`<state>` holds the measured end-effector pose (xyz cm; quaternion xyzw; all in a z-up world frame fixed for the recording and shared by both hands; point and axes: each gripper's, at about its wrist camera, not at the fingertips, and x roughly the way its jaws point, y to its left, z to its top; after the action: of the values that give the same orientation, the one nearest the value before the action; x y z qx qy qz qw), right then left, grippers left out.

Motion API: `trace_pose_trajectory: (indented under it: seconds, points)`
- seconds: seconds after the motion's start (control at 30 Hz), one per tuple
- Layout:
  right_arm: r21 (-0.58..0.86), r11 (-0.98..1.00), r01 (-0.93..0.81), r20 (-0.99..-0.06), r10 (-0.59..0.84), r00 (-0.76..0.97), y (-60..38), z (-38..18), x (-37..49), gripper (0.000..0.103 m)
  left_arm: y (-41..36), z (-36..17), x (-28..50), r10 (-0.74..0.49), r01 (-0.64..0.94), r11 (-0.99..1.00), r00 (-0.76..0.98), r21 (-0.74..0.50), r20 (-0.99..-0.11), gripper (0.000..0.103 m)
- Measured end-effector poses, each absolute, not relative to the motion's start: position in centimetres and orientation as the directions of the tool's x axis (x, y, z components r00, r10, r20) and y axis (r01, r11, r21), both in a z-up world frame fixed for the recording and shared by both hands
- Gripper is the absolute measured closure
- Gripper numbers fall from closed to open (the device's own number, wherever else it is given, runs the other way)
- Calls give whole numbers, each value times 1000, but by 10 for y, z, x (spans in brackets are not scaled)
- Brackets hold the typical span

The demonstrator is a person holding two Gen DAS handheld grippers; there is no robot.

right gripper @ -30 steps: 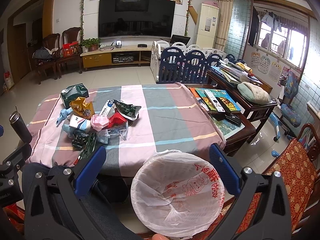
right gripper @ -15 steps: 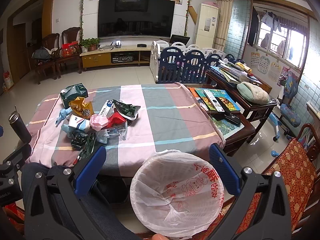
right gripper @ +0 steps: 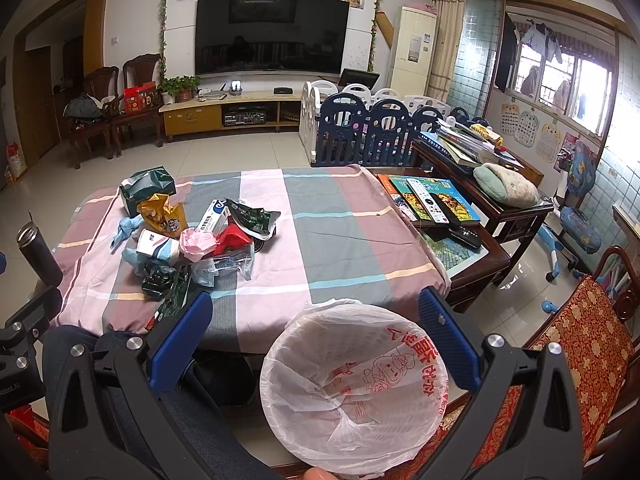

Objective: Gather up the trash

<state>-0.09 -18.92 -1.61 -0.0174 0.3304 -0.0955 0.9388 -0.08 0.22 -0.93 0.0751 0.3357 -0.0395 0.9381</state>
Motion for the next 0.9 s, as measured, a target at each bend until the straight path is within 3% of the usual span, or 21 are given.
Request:
trace_pose_trajectory:
  seconds: [0.9]
  points:
    - [-93, 981, 170, -621, -191, 760, -190, -17, -1, 3, 3, -12, -1, -24, 125, 986, 769, 114, -639, 3]
